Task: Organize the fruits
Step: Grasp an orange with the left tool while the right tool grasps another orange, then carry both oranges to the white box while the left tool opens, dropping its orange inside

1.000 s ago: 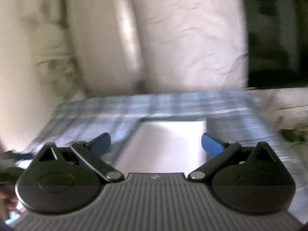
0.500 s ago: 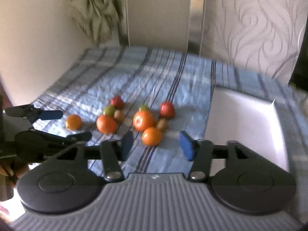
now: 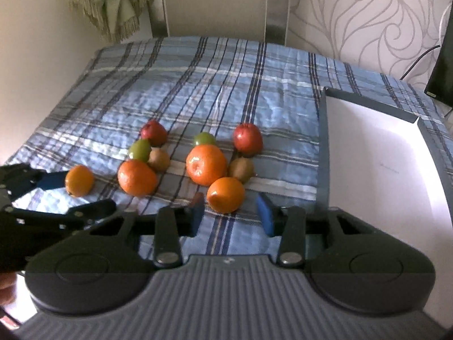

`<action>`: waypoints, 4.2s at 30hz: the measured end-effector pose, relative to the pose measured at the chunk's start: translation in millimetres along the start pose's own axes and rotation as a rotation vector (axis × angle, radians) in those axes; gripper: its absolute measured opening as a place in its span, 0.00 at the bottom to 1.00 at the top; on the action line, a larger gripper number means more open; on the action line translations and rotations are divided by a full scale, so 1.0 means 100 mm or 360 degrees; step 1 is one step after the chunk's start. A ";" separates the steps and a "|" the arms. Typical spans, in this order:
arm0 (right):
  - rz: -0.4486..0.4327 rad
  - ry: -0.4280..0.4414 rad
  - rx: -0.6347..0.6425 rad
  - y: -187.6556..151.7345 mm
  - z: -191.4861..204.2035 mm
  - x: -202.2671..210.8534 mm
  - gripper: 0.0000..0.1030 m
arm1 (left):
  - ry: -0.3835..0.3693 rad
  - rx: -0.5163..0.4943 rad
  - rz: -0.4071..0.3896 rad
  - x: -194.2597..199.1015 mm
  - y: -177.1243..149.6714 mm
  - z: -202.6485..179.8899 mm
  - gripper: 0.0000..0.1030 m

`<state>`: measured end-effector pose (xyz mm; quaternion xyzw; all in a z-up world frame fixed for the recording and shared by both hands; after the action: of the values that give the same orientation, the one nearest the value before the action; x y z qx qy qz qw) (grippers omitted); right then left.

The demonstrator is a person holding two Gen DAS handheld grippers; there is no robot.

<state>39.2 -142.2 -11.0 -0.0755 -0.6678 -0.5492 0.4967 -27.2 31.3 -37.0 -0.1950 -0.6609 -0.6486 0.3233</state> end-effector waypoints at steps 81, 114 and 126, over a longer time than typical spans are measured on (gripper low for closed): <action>-0.0342 -0.0033 -0.0205 -0.33 -0.78 1.29 0.26 | -0.0104 -0.0163 -0.0114 0.44 0.69 -1.44 0.34; 0.0061 0.0151 0.0067 0.09 -0.13 -0.14 0.37 | 0.0178 0.0050 -0.0015 0.48 0.32 -0.27 0.34; -0.0124 0.0173 0.0047 0.14 -0.15 0.33 0.34 | 0.0099 -0.0009 -0.0044 0.42 0.43 -0.55 0.34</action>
<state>40.6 -163.7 21.3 -0.0122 -0.6502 -0.5616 0.5116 -18.3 -26.1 20.3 -0.1665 -0.6514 -0.6606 0.3341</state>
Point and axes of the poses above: each gripper's, at about its wrist camera, not at the fingertips, and x roughly against the way its jaws point, z to its left, y to its top, the point moved 7 cm from there along -x, roughly the way its jaws point, and after that the axes turned 6 degrees about y, right-handed, at the moved point
